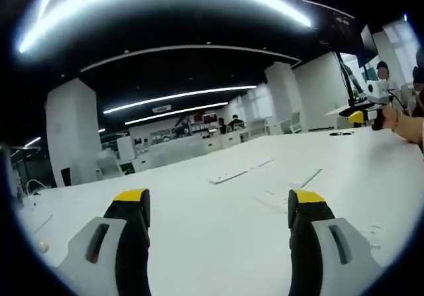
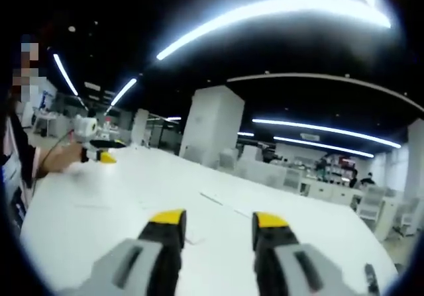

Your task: Locate the socket holder cover, grip the socket holder cover, clip it into the socket holder slot.

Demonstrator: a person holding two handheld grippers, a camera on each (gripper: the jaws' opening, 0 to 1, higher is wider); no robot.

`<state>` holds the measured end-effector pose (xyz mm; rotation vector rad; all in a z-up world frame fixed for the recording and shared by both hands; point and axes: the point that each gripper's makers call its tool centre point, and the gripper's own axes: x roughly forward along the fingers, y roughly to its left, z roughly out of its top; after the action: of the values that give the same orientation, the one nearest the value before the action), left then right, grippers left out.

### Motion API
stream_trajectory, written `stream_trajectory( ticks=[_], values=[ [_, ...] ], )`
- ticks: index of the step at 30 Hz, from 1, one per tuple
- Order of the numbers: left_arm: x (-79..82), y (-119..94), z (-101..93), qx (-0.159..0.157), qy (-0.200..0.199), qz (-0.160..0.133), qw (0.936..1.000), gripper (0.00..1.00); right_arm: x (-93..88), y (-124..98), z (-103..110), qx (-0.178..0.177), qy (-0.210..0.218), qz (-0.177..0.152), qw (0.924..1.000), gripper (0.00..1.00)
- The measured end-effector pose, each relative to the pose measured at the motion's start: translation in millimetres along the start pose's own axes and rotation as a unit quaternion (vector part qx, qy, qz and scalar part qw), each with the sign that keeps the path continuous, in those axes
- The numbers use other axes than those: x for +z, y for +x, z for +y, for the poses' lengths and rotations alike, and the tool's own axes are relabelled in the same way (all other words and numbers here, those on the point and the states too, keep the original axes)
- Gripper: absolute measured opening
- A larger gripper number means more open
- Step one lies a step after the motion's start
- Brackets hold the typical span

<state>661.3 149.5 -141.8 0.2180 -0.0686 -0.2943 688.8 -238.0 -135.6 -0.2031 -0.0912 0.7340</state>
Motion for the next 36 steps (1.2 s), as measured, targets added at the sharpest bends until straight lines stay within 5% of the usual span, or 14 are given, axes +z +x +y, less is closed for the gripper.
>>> stream_trajectory(
  ticks=[8, 15, 18, 24, 29, 33, 36],
  values=[
    [39.6, 1.0, -34.2, -0.040, 0.007, -0.026, 0.9989, 0.81, 4.1, -0.2, -0.2, -0.004, -0.007, -0.006, 0.9999, 0.43],
    [47.3, 7.4, -54.2, -0.062, 0.037, 0.021, 0.9972, 0.81, 0.5, 2.6, -0.3, -0.005, -0.004, -0.003, 1.0000, 0.43],
    [43.5, 9.1, -62.5, -0.076, 0.055, 0.067, 0.9933, 0.80, -2.0, 5.1, 0.8, -0.003, -0.003, 0.000, 1.0000, 0.43],
    [22.5, 13.6, -82.9, -0.123, 0.055, 0.175, 0.9753, 0.82, -7.5, 8.1, 1.6, 0.000, -0.005, 0.009, 0.9999, 0.42],
    [-7.8, 15.4, -90.8, -0.136, 0.079, 0.289, 0.9443, 0.82, -13.7, 8.6, -0.5, 0.000, -0.005, 0.019, 0.9998, 0.42],
    [-19.1, 21.3, -98.3, -0.141, 0.100, 0.332, 0.9272, 0.83, -17.3, 8.2, -1.1, 0.001, -0.003, 0.023, 0.9997, 0.42],
    [-21.3, 28.2, -104.1, -0.139, 0.105, 0.346, 0.9222, 0.82, -21.3, 8.0, -0.6, 0.002, -0.004, 0.031, 0.9995, 0.42]
  ],
)
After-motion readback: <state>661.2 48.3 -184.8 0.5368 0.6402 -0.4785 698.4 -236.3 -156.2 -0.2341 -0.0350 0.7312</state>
